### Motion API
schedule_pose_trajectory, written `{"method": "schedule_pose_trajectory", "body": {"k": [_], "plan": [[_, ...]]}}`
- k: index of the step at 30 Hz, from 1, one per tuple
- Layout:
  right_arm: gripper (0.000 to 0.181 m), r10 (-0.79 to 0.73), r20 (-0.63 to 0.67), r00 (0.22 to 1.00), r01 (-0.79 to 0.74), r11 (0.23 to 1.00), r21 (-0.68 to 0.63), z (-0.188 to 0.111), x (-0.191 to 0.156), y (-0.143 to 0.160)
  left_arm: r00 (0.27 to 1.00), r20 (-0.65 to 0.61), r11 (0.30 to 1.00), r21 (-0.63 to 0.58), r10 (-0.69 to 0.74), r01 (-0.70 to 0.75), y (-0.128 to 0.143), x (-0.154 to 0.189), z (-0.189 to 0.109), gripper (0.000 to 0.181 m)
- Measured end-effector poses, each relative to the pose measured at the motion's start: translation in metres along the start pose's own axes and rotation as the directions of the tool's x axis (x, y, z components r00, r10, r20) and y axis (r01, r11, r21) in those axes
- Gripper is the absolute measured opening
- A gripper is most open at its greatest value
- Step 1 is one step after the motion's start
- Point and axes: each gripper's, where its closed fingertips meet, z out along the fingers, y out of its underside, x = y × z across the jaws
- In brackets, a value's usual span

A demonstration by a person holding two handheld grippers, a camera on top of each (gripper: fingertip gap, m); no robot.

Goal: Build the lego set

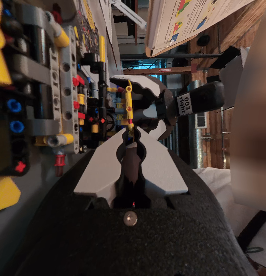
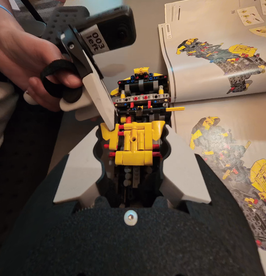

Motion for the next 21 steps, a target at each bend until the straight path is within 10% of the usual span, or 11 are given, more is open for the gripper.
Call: {"method": "schedule_pose_trajectory", "body": {"k": [21], "plan": [[0.078,-0.021,0.049,0.999,0.021,1.0,0.011,-0.0002,-0.0006,0.0025,0.994,0.032,0.994,0.015,0.106,-0.106,0.0016,-0.0015,0.0029,0.007]]}}
